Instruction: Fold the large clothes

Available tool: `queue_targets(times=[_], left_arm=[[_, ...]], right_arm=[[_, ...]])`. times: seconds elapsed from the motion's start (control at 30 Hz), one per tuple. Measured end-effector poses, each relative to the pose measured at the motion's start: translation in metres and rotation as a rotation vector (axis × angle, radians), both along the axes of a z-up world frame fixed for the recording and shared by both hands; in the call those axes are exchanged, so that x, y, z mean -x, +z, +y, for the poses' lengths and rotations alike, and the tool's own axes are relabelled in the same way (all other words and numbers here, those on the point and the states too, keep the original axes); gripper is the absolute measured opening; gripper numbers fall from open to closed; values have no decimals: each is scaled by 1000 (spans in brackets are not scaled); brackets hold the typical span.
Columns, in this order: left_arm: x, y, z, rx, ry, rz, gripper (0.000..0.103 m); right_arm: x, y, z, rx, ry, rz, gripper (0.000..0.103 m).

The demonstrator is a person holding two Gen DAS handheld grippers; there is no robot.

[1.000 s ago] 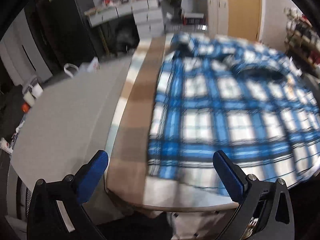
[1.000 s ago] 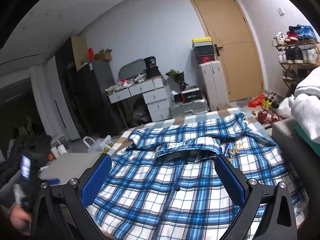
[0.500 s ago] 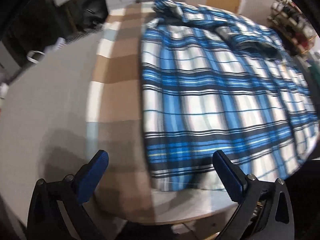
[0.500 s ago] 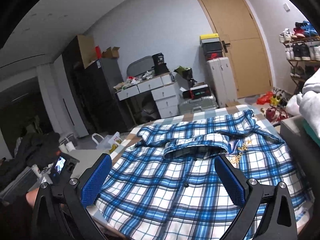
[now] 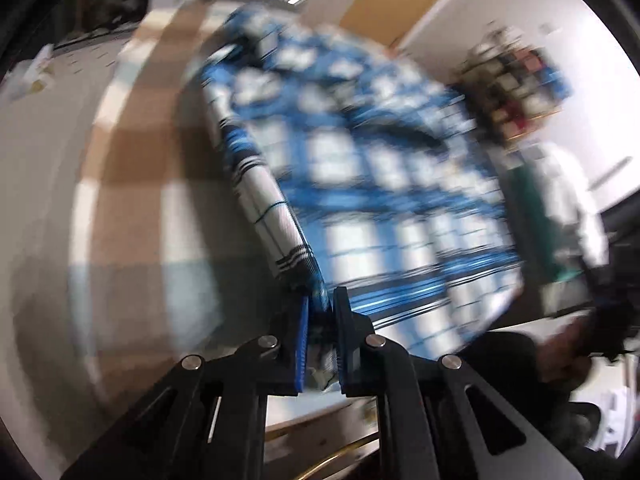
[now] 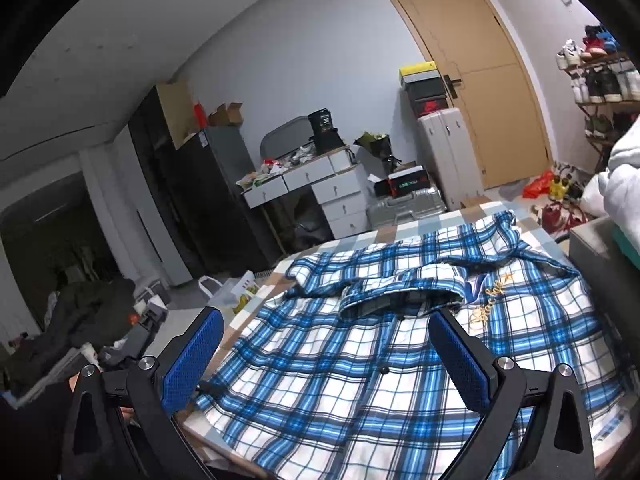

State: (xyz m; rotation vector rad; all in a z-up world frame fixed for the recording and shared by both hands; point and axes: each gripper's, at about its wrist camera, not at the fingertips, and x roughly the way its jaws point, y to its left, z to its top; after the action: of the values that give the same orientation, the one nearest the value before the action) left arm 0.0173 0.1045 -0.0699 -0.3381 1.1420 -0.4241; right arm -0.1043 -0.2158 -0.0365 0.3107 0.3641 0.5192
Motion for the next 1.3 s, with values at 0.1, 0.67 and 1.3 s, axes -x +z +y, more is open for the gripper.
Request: queue_targets(times=[0.1,0.67,1.3], left_arm=[[-7,1,3,31,39,-39,7],[-16,-49,27,-64,170,143,59],[8,-16,27,214,56,-79,4]], right_arm=[[-1,-1,-3,-17,-4,10,103],[-12,-9,-23,-120,-38,94,103],[-52,-30,-126,336,-234,507,103]])
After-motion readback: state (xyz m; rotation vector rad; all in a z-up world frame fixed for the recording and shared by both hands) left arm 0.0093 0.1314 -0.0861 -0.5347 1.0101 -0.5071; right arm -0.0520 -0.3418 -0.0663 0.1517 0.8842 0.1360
